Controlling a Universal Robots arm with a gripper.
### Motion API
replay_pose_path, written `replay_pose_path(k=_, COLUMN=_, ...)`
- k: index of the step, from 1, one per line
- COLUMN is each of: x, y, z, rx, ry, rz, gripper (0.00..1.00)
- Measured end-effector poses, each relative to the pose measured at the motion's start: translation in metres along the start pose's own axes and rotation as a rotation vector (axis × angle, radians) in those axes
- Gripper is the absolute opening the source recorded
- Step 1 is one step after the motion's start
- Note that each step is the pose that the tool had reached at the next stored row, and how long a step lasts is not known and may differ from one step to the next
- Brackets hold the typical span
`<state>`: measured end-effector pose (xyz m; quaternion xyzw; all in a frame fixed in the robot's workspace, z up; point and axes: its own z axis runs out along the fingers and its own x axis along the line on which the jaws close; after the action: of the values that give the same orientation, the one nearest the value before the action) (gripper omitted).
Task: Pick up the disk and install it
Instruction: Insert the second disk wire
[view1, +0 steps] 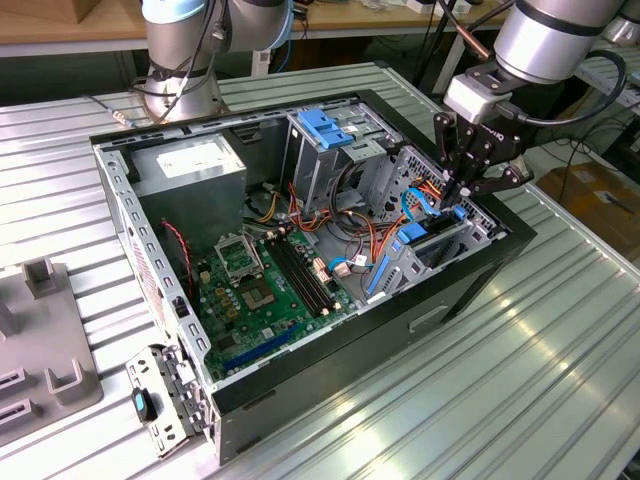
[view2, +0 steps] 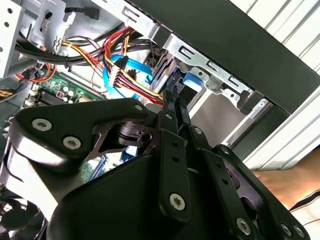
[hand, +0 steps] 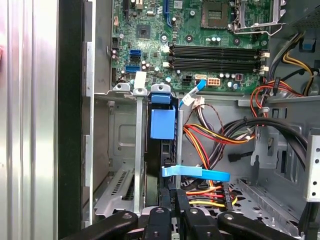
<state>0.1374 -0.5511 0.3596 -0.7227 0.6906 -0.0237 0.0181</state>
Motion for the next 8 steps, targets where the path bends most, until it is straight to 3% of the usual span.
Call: replay_pose_path(k=8, x=0.0000, y=0.0000, z=0.0000, rx=-0.0044, ry=-0.0002, rz=0.000, gripper=0.16)
